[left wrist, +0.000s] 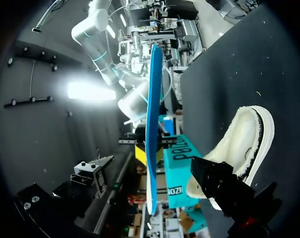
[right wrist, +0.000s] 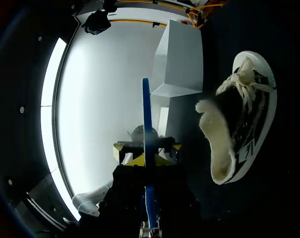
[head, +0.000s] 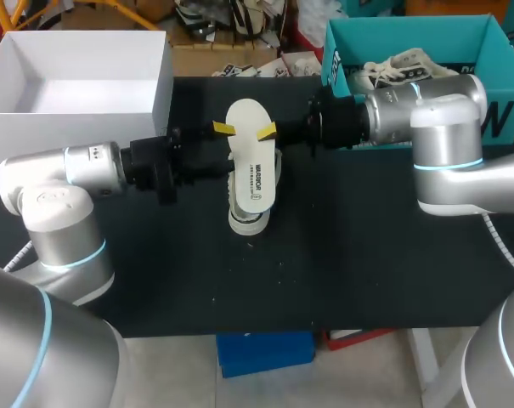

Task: Take the shoe out of the shoebox, open the shoe tongue, remove and reinsert the insole, then place the shoe into the shoebox

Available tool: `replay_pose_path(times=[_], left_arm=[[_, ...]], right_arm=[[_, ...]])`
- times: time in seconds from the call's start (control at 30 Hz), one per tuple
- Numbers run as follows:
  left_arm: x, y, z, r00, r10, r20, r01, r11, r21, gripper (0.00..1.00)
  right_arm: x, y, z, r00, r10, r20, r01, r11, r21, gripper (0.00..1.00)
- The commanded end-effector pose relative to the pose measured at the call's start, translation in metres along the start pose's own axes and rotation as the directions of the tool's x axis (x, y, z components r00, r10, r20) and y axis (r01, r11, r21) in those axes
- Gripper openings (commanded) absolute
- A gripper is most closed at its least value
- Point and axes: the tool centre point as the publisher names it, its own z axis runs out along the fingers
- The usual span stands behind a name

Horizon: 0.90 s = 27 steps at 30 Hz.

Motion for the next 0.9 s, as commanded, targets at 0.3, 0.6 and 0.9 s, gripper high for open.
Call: replay_pose_path(times=[0.3,0.6,0.9], left_arm=[[0.000,0.002,0.015,1.000,0.025,-0.012,-0.024,0.999,0.048,0.76],[-0.002,0.001,0.025,0.999,0.041,-0.016,-0.040,0.996,0.078,0.65],[-0.003,-0.001,0.030,0.999,0.047,-0.023,-0.045,0.995,0.093,0.46]], right_arm=[[0.000,0.000,0.000,1.000,0.000,0.001,0.000,1.000,0.001,0.00],[0.000,0.000,0.000,1.000,0.000,0.001,0.000,1.000,0.001,0.00],[0.000,0.000,0.000,1.000,0.000,0.001,0.000,1.000,0.001,0.00]])
